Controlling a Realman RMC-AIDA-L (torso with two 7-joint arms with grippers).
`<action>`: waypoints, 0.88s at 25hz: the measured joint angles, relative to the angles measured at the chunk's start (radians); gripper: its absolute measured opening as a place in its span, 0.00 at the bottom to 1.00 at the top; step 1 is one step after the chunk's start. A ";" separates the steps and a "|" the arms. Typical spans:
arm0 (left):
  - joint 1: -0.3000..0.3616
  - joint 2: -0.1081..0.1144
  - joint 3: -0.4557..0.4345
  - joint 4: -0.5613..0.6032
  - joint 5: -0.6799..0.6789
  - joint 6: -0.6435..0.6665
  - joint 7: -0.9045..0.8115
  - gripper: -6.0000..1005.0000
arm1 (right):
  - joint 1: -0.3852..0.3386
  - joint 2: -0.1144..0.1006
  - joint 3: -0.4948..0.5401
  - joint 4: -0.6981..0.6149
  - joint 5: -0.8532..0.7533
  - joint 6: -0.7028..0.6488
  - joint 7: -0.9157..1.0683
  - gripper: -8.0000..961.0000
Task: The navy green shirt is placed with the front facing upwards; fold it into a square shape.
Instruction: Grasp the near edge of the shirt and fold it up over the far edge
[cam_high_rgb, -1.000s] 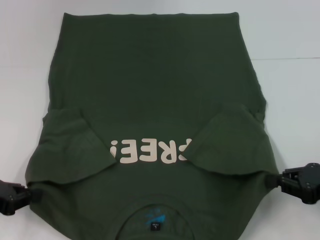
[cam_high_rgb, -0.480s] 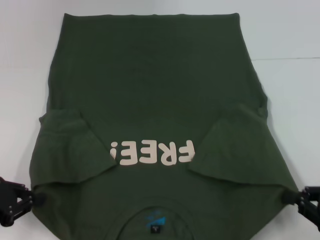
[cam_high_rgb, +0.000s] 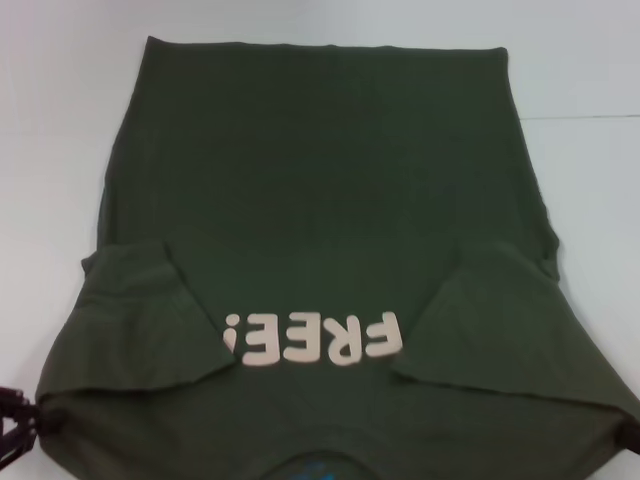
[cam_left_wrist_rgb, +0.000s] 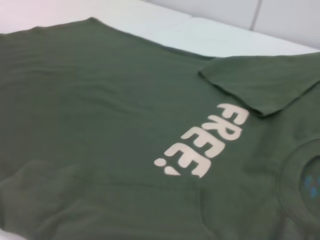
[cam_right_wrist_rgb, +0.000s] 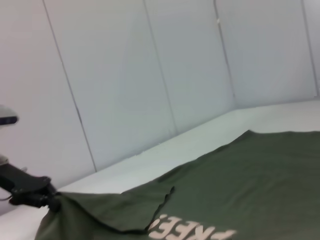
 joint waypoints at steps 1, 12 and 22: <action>0.008 0.000 0.000 0.010 0.000 0.028 0.009 0.06 | -0.012 0.000 0.007 0.006 0.000 -0.006 -0.009 0.05; 0.020 0.011 -0.080 -0.001 -0.028 0.045 0.034 0.06 | -0.025 0.001 0.103 0.070 0.006 -0.019 -0.075 0.05; 0.032 0.017 -0.159 -0.078 -0.117 0.028 0.054 0.06 | 0.027 -0.002 0.194 0.103 0.011 -0.013 -0.090 0.05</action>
